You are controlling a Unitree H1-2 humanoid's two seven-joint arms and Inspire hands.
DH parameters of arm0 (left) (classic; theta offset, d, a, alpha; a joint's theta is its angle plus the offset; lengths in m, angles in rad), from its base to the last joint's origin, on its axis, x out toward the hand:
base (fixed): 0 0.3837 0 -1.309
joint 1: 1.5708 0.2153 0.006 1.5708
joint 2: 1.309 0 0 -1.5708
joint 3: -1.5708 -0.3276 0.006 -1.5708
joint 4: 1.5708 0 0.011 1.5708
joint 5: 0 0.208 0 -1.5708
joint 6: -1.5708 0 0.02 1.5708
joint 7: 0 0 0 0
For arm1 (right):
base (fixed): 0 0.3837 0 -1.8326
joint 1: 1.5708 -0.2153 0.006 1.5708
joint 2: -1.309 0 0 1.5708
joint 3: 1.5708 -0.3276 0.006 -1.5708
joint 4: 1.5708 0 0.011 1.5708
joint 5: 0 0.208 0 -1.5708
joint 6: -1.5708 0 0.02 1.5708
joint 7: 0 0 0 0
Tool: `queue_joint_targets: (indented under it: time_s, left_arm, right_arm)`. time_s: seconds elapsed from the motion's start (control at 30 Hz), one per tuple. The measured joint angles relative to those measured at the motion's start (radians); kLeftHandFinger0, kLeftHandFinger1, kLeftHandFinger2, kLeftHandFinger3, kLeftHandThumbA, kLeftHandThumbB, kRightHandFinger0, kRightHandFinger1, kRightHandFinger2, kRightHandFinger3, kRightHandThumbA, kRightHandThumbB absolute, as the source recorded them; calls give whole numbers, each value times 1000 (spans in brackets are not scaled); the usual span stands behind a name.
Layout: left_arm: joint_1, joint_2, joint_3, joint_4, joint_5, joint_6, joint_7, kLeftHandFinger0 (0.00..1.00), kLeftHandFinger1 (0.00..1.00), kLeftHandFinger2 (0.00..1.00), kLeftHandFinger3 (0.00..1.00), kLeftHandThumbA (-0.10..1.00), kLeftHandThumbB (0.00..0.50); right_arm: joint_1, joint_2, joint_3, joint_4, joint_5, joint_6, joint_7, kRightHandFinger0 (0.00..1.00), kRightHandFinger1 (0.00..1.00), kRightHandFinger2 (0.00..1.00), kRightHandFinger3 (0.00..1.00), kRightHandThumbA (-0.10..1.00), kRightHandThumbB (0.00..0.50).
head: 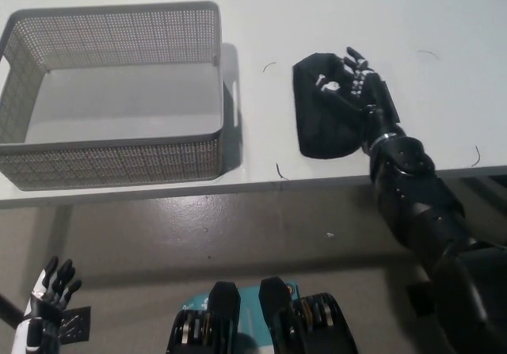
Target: Use the right hand to push the pencil case on the right hand side to the container on the left side
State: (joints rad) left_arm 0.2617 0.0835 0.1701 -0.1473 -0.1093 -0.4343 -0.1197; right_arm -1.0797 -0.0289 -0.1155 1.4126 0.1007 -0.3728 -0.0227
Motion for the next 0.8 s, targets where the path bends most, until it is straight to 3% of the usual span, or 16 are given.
queue_joint_targets:
  time_s: [0.17, 0.8]
  left_arm:
    - [-8, 0, 1, 0, 0, 0, 0, 1000, 1000, 1000, 1000, 1000, 284]
    - [-13, 2, 0, 0, 3, -1, -1, 1000, 1000, 1000, 1000, 1000, 254]
  right_arm:
    - [-10, 39, 8, 0, -1, 6, -2, 1000, 1000, 1000, 1000, 1000, 286]
    - [-20, 152, -9, 0, 11, 11, -10, 1000, 1000, 1000, 1000, 1000, 288]
